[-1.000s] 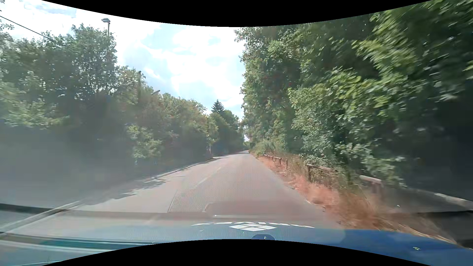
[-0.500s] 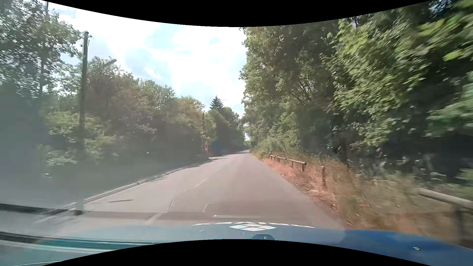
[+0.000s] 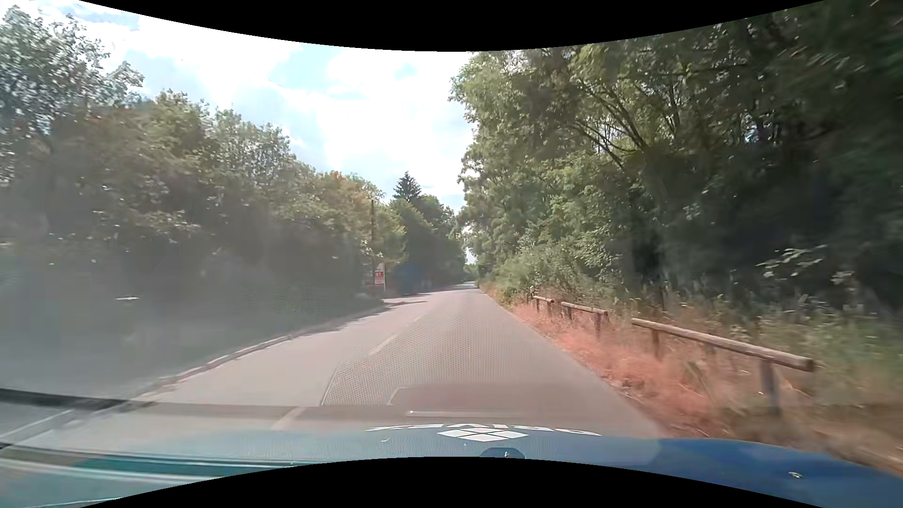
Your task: Follow the waypoints while adhering to traffic rules and regulations
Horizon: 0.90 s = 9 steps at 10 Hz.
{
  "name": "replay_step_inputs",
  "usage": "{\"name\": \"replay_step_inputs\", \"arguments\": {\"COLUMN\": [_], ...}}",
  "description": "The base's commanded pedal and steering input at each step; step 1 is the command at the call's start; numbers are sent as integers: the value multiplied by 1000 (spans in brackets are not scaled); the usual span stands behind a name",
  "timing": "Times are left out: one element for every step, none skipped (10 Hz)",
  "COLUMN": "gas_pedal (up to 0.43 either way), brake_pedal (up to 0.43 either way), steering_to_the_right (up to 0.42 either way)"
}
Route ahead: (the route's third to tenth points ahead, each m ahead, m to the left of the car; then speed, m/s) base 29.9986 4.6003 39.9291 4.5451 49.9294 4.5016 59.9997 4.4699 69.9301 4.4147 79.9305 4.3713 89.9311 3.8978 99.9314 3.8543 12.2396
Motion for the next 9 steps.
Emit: {"name": "replay_step_inputs", "arguments": {"gas_pedal": [157,169,169,169,169,169,169,169,169], "brake_pedal": [0,0,0,0,0,0,0,0,0], "steering_to_the_right": [5,4,4,4,4,3,2,0,-2]}}
